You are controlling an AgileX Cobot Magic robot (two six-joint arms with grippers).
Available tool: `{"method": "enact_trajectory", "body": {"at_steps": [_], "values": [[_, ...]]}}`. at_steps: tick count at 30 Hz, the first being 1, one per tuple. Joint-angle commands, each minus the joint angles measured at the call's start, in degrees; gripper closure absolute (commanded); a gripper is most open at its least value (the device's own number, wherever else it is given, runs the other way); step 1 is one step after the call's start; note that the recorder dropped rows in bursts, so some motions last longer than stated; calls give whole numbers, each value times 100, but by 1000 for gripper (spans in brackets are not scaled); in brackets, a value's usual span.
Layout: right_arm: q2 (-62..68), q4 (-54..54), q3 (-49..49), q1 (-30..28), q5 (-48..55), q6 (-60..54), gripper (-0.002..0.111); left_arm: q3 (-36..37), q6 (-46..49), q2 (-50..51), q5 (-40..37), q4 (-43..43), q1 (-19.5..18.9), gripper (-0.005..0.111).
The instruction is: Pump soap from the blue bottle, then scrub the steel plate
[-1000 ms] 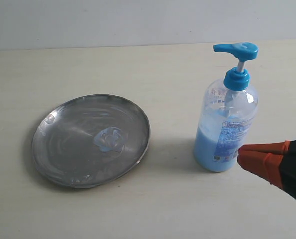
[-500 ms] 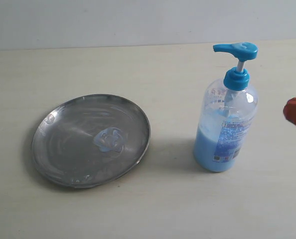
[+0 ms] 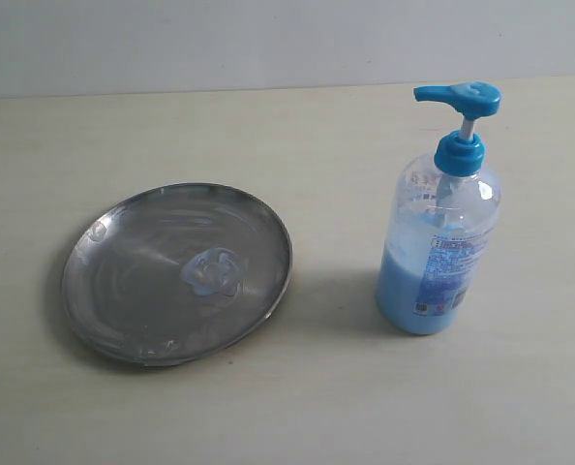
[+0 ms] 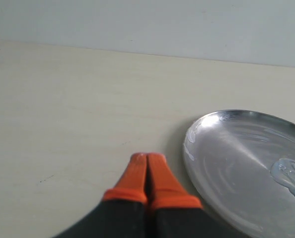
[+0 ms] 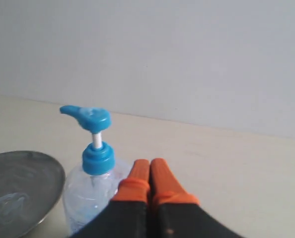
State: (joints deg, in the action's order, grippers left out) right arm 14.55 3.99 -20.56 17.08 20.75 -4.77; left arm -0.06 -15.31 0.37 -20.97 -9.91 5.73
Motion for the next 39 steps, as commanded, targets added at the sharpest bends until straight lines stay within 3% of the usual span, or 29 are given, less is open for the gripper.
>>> {"method": "enact_trajectory", "body": {"at_steps": [1,8,13,20,39], "values": [[-351,-115,13,-499,205,-17,108,6,14,-37,51,47,-6,107],[-978,-115,609,-1105,166,46,108,6,14,-37,51,47,-6,107],[-1268,-792,1199,-1105,60,805,108,6,14,-37,51,47,-6,107],[-1455,-762,1897,-1105,-101,805,108,6,14,-37,51,47,-6,107],[-1455,-754,2056,-1511,-186,1234,108,6,14,-37,51,47,-6,107]]}}
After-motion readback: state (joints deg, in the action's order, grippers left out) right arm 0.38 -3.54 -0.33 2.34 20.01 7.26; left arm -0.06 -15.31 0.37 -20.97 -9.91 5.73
